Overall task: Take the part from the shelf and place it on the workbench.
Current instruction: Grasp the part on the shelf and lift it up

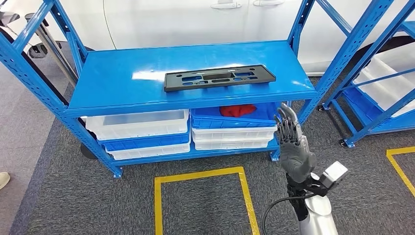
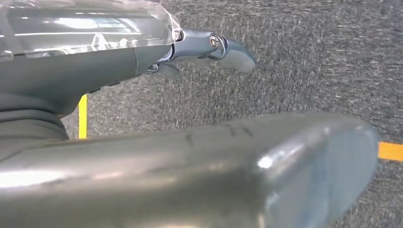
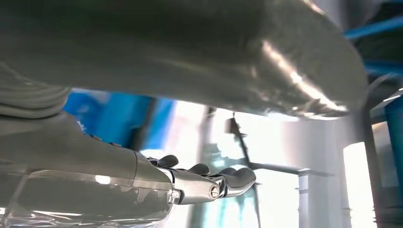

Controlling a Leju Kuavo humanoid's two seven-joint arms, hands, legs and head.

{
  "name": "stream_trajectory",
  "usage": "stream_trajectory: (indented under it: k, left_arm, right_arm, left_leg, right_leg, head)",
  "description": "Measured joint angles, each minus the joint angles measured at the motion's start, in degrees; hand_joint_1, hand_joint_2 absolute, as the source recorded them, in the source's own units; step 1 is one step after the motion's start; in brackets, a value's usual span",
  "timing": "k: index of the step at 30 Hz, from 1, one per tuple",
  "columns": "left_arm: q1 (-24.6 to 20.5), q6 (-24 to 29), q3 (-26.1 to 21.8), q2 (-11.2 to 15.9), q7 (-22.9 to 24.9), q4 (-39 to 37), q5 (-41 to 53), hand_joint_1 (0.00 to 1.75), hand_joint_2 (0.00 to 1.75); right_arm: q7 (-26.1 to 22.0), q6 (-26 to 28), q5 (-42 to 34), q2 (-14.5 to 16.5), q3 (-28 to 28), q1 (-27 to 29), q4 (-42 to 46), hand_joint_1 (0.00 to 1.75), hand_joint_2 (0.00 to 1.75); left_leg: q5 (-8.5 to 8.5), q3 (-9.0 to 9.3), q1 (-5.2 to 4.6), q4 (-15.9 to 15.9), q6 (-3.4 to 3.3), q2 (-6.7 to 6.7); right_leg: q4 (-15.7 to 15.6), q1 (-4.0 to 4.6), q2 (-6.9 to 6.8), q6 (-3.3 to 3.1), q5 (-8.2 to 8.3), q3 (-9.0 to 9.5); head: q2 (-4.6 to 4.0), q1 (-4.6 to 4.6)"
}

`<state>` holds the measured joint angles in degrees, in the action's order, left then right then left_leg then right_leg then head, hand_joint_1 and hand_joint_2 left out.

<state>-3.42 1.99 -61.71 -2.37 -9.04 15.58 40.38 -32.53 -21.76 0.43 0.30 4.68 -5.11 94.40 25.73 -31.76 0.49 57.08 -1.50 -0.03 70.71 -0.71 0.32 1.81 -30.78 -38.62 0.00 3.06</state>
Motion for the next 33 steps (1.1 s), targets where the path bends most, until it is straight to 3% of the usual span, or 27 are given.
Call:
stream_trajectory:
  k: [1, 3, 5, 8, 9, 12, 13, 14, 15, 16, 18, 20, 21, 22, 24, 26, 28, 29, 30, 32, 33]
  left_arm:
    - [-0.1, 0.1, -0.8, -0.1, 0.0, -0.1, 0.5, 0.0, 0.0]
    - [-0.5, 0.3, -2.5, -0.3, 0.1, -0.4, 1.4, 0.0, 0.0]
    - [-0.8, 0.5, -4.2, -0.4, 0.1, -0.7, 2.3, 0.0, 0.0]
    - [-1.2, 0.7, -6.4, -0.6, 0.1, -1.0, 3.8, 0.0, 0.0]
    - [-1.3, 0.8, -7.1, -0.6, 0.1, -1.1, 4.4, 0.0, 0.0]
    - [-1.5, 0.8, -8.8, -0.7, 0.0, -1.4, 6.1, 0.0, 0.0]
    - [-1.5, 0.8, -9.2, -0.7, 0.0, -1.4, 6.5, 0.0, 0.0]
    - [-1.5, 0.7, -9.4, -0.7, -0.1, -1.5, 6.8, 0.0, 0.0]
    - [-1.5, 0.6, -9.7, -0.7, -0.2, -1.5, 7.0, 0.0, 0.0]
    - [-1.5, 0.5, -9.8, -0.7, -0.2, -1.6, 7.1, 0.0, 0.0]
    - [-1.6, 0.4, -10.3, -0.7, -0.3, -1.6, 7.3, 0.0, 0.0]
    - [-1.6, 0.4, -10.7, -0.7, -0.4, -1.7, 7.3, 0.0, 0.0]
    - [-1.6, 0.4, -10.8, -0.7, -0.4, -1.7, 7.2, 0.0, 0.0]
    - [-1.7, 0.4, -10.8, -0.7, -0.5, -1.7, 7.2, 0.0, 0.0]
    - [-1.9, 0.4, -10.9, -0.7, -0.6, -1.8, 7.1, 0.0, 0.0]
    - [-1.9, 0.4, -11.0, -0.7, -0.7, -1.9, 6.9, 0.0, 0.0]
    - [-1.8, 0.4, -11.1, -0.7, -0.7, -1.9, 6.7, 0.0, 0.0]
    - [-1.9, 0.4, -11.2, -0.7, -0.7, -1.9, 6.6, 0.0, 0.0]
    - [-1.9, 0.5, -11.3, -0.7, -0.7, -2.0, 6.6, 0.0, 0.0]
    - [-2.0, 0.5, -11.5, -0.8, -0.6, -2.1, 6.5, 0.0, 0.0]
    - [-2.0, 0.5, -11.6, -0.9, -0.6, -2.1, 6.4, 0.0, 0.0]
  right_arm:
    - [-0.5, -0.4, -0.6, -0.1, -0.6, -0.3, 1.8, 0.0, 0.0]
    - [-1.6, -1.3, -1.6, -0.4, -1.8, -0.9, 5.3, 0.0, 0.0]
    - [-2.8, -2.2, -2.7, -0.6, -3.0, -1.3, 8.7, 0.0, 0.0]
    - [-4.3, -3.3, -4.4, -1.0, -4.6, -1.8, 13.4, 0.0, 0.0]
    - [-4.6, -3.7, -5.0, -1.2, -5.1, -2.0, 14.8, 0.0, 0.0]
    - [-4.9, -4.6, -7.4, -1.9, -6.4, -2.0, 18.0, 0.0, 0.0]
    - [-5.0, -4.8, -8.2, -2.2, -6.7, -1.9, 18.7, 0.0, 0.0]
    - [-5.0, -5.1, -8.8, -2.4, -6.9, -1.8, 19.2, 0.0, 0.0]
    - [-5.0, -5.3, -9.2, -2.5, -7.1, -1.7, 19.6, 0.0, 0.0]
    - [-5.0, -5.4, -9.5, -2.6, -7.2, -1.6, 20.1, 0.0, 0.0]
    - [-5.0, -5.6, -9.7, -2.8, -7.5, -1.6, 20.7, 0.0, 0.0]
    - [-5.0, -5.8, -9.7, -3.0, -7.7, -1.5, 21.1, 0.0, 0.0]
    - [-5.0, -5.9, -9.6, -3.1, -7.7, -1.4, 21.2, 0.0, 0.0]
    - [-5.0, -5.9, -9.5, -3.2, -7.7, -1.4, 21.4, 0.0, 0.0]
    - [-5.0, -5.8, -8.8, -3.4, -7.7, -1.4, 21.6, 0.0, 0.0]
    - [-5.0, -5.5, -8.3, -3.7, -7.8, -1.4, 21.6, 0.0, 0.0]
    - [-5.0, -5.1, -8.1, -3.9, -7.9, -1.2, 21.5, 0.0, 0.0]
    - [-5.0, -5.0, -8.1, -4.1, -8.1, -1.2, 21.3, 0.0, 0.0]
    - [-5.0, -5.0, -8.0, -4.2, -8.3, -1.2, 21.1, 0.0, 0.0]
    - [-5.0, -5.0, -8.0, -4.5, -8.7, -1.3, 20.6, 0.0, 0.0]
    - [-5.0, -5.0, -8.0, -4.7, -8.9, -1.5, 20.2, 0.0, 0.0]
  left_leg:
    - [0.09, 0.12, -0.01, 0.0, 0.11, -0.01]
    - [0.38, 0.17, -0.26, 0.3, 0.53, -0.04]
    - [0.54, 0.05, -0.4, 0.4, 1.06, -0.04]
    - [1.42, -0.22, -0.36, 1.4, 1.94, -0.04]
    - [2.68, -1.08, -0.29, 3.4, 2.25, -0.05]
    - [7.75, -6.3, 0.22, 14.3, 3.12, -0.05]
    - [8.13, -7.46, 0.38, 16.5, 3.32, -0.04]
    - [7.32, -7.57, 0.55, 16.4, 3.46, -0.06]
    - [5.47, -6.55, 0.73, 14.1, 3.54, -0.16]
    - [3.12, -4.72, 0.93, 10.0, 3.58, -0.7]
    - [0.48, -1.4, 1.16, 3.0, 3.39, -2.88]
    - [0.55, -0.47, 1.04, 0.9, 2.86, -4.0]
    - [0.54, -0.42, 0.98, 0.8, 2.46, -3.52]
    - [0.47, -0.35, 0.97, 0.7, 2.01, -3.04]
    - [0.36, -0.03, 0.99, 0.2, 1.03, -2.13]
    - [0.43, 0.12, 0.75, 0.1, 0.37, -1.31]
    - [0.55, 0.14, 0.43, 0.1, 0.1, -0.62]
    - [0.63, 0.21, 0.3, 0.1, 0.04, -0.42]
    - [0.72, 0.35, 0.18, 0.1, 0.02, -0.3]
    - [0.99, 0.76, -0.02, 0.1, 0.11, -0.22]
    - [1.16, 0.87, -0.18, 0.2, 0.28, -0.22]
  right_leg:
    - [-4.1, 0.02, -0.05, -0.23, 2.24, 1.91]
    - [-10.9, 0.28, -0.17, -0.8, 4.7, 5.02]
    - [-12.7, 0.57, -0.18, -1.37, 4.74, 5.68]
    - [-13.2, 0.16, -0.07, -2.34, 4.98, 5.94]
    - [-13.4, -0.02, -0.02, -2.62, 5.06, 6.11]
    - [-13.5, -0.09, 0.43, -2.92, 5.0, 6.26]
    - [-13.5, -0.11, 0.75, -2.88, 4.95, 6.28]
    - [-13.5, -0.15, 1.18, -2.78, 4.89, 6.35]
    - [-13.4, -0.22, 1.71, -2.64, 4.8, 6.48]
    - [-13.3, -0.31, 2.28, -2.43, 4.67, 6.6]
    - [-13.1, -0.37, 3.46, -1.77, 4.5, 6.52]
    - [-13.0, -0.5, 4.6, -0.91, 4.64, 6.09]
    - [-13.1, -0.61, 5.16, -0.45, 4.76, 5.95]
    - [-13.0, -0.71, 5.05, -0.07, 4.72, 5.88]
    - [-10.9, -0.65, 2.82, 0.4, 3.44, 4.95]
    - [-4.2, -0.56, 0.38, 0.54, 0.12, 1.59]
    - [2.8, -0.58, 0.04, 0.61, -2.29, -2.22]
    - [3.7, -0.57, 0.03, 0.55, -1.9, -2.85]
    - [2.5, -0.55, 0.02, 0.41, -0.5, -2.36]
    - [-5.1, -0.35, -0.09, -0.25, 3.62, 1.27]
    - [-8.8, -0.16, -0.2, -0.61, 4.89, 3.06]
  head:
    - [0.0, 0.0]
    - [0.0, 0.01]
    - [0.0, 0.01]
    - [0.0, 0.01]
    - [0.0, 0.02]
    - [0.0, 0.02]
    - [0.0, 0.02]
    - [0.0, 0.02]
    - [0.0, 0.02]
    - [0.0, 0.02]
    - [0.0, 0.02]
    - [0.0, 0.02]
    - [0.0, 0.02]
    - [0.0, 0.02]
    - [0.0, 0.02]
    - [0.0, 0.02]
    - [0.0, 0.02]
    - [0.0, 0.02]
    - [0.0, 0.02]
    - [0.0, 0.02]
    - [0.0, 0.02]
